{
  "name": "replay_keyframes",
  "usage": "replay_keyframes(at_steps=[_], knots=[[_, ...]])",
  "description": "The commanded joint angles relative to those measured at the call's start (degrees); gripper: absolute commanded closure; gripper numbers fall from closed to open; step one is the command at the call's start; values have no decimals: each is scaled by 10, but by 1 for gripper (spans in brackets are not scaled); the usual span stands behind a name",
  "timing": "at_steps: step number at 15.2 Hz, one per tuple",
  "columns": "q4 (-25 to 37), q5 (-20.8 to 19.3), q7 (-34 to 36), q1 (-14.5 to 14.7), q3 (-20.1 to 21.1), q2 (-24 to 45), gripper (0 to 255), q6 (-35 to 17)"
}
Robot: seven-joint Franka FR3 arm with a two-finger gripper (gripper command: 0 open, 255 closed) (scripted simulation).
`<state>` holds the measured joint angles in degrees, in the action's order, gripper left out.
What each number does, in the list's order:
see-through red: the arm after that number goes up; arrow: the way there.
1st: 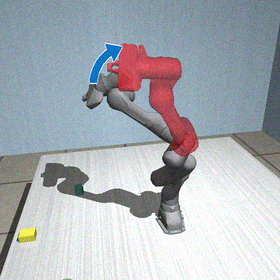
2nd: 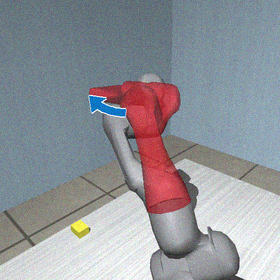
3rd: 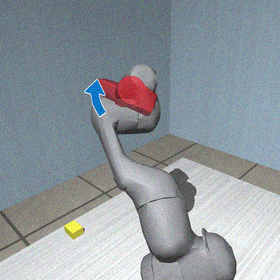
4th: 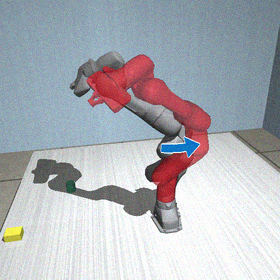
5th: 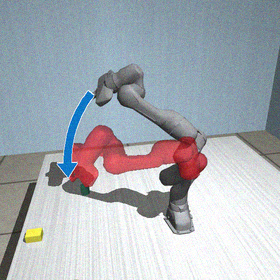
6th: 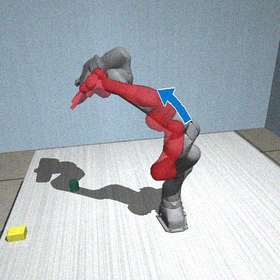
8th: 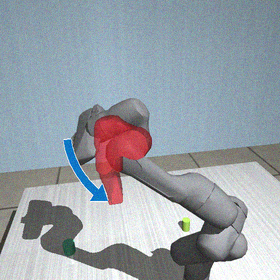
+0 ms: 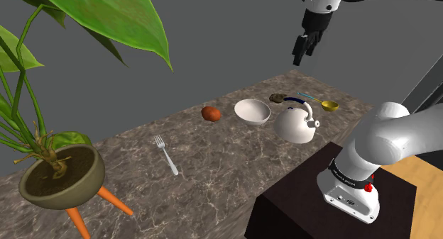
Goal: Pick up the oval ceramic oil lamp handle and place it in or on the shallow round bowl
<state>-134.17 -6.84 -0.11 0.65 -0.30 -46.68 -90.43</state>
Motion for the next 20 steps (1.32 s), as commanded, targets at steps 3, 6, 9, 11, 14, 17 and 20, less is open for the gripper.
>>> replay_keyframes(at_steps=[3,6,9,11,14,17,20], knots=[[-21,-10,3,-6,-6,17,0,-38],[-48,-25,8,-16,-15,49,0,-95],[-67,-40,14,-28,-24,88,0,-153],[-76,-51,19,-35,-31,117,0,-192],[-83,-67,28,-47,-40,167,0,-249],[-83,-84,37,-59,-50,222,0,-304],[-76,-100,48,-71,-59,281,0,-356]])
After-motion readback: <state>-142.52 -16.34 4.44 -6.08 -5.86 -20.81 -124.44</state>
